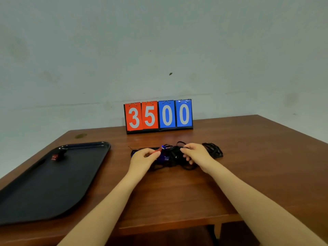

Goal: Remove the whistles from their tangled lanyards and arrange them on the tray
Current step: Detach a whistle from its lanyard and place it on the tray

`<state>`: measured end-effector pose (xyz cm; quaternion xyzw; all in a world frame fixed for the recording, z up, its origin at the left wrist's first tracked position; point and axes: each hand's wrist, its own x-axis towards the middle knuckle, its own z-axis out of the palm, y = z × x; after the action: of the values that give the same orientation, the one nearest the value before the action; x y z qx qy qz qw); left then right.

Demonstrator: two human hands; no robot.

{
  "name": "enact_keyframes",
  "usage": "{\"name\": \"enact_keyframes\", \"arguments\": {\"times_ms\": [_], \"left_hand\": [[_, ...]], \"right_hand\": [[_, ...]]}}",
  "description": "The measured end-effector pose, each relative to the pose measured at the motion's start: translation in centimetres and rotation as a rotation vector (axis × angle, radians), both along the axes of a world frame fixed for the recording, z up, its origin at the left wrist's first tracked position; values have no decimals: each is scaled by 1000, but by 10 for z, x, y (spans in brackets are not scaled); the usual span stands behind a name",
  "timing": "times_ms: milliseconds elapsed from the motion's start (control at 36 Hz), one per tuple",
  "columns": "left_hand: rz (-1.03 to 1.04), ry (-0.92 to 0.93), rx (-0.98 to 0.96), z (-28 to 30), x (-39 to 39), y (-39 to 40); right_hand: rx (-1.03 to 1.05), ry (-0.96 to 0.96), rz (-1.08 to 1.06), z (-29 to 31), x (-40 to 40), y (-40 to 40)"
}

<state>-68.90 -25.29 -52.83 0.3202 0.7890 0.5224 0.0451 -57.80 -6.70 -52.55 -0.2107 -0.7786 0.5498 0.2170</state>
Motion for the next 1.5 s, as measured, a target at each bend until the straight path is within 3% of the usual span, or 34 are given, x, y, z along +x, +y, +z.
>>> {"name": "enact_keyframes", "arguments": {"times_ms": [139,250,361,472,639,806,861,944,1000,1111,1250,1306,1417,1500], "left_hand": [[66,40,162,37,-17,12],[21,141,249,64,-13,25],[-50,181,276,67,-9,34],[-62,40,375,54,-16,35],[76,-151,456,46,-44,21],[153,-120,518,48,-59,4],[160,-42,446,46,-62,2],[157,38,293,39,-61,6],[172,28,258,34,-62,11],[269,-66,267,27,-67,13],[277,-123,258,22,-67,14],[264,-97,252,24,-64,16],[190,-34,196,27,-58,19],[133,61,162,29,-48,19]], "right_hand": [[93,-38,-24,27,8,29],[175,100,-42,54,3,17],[246,123,107,60,-18,-15],[368,34,233,45,-42,-32],[270,31,260,41,-42,-20],[336,48,220,47,-29,-4],[161,148,216,53,-28,0],[-513,518,351,64,-22,6],[-843,728,395,69,-18,10],[-985,846,339,73,-10,21],[-837,806,278,68,-12,25],[-670,730,215,64,-16,25],[52,319,-46,56,-19,15],[529,184,-94,47,-20,6]]}}
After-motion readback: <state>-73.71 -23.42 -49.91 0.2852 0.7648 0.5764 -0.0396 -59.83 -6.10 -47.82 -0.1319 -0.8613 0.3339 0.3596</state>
